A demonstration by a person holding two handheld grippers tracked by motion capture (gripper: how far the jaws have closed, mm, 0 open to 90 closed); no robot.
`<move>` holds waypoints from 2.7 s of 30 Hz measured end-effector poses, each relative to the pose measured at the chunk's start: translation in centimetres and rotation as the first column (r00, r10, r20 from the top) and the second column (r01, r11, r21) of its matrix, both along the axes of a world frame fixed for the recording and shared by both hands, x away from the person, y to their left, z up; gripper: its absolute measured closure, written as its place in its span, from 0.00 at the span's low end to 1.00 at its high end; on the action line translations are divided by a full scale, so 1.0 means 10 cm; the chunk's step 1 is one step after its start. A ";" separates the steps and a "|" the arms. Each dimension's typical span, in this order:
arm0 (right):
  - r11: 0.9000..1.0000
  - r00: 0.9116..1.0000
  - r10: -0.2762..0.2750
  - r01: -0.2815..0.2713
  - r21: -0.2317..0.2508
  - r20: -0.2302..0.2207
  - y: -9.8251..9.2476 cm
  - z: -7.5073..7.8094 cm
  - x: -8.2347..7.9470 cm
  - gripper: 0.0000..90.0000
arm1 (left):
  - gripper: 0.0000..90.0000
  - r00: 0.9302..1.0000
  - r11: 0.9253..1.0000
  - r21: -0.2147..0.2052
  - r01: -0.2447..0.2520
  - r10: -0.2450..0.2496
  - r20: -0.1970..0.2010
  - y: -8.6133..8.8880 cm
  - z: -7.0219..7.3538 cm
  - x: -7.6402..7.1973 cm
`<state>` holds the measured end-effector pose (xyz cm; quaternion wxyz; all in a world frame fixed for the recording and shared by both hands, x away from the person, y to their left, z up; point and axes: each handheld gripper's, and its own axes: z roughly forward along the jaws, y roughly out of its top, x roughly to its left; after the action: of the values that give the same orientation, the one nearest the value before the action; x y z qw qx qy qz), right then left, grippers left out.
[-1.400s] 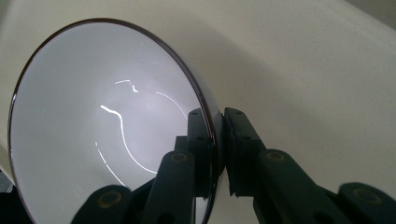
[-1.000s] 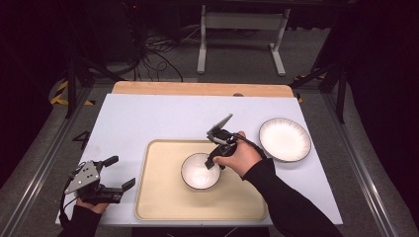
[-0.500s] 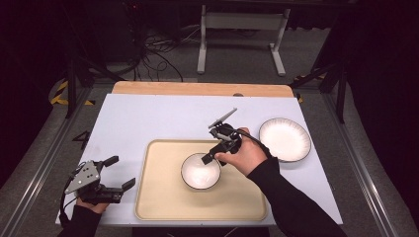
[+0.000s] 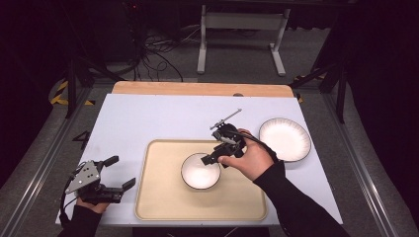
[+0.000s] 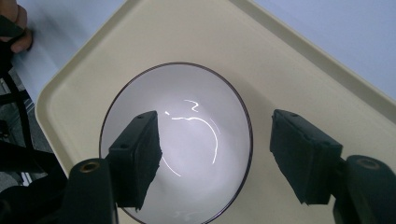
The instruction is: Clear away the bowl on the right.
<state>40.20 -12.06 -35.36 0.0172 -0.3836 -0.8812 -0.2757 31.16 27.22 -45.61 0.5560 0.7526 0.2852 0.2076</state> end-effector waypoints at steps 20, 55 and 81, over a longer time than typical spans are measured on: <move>0.995 0.979 0.036 -0.053 0.081 0.202 -0.50 0.02 -0.23 0.32 | 0.05 1.000 1.000 0.003 -0.001 0.001 0.000 0.00 0.00 0.00; 0.977 0.781 -0.059 -0.084 0.198 0.622 -1.63 -0.30 -0.71 0.18 | 0.04 1.000 1.000 -0.004 0.006 -0.006 -0.013 0.01 0.01 0.01; 0.962 0.677 -0.188 -0.020 0.273 0.712 -1.90 -0.82 -0.95 0.15 | 0.04 1.000 1.000 -0.022 0.016 -0.016 -0.008 0.03 0.01 0.01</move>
<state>30.72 -31.07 -43.53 -0.2991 -0.2762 -0.7518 -0.5186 31.29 27.49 -45.54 0.5649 0.7493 0.2837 0.1972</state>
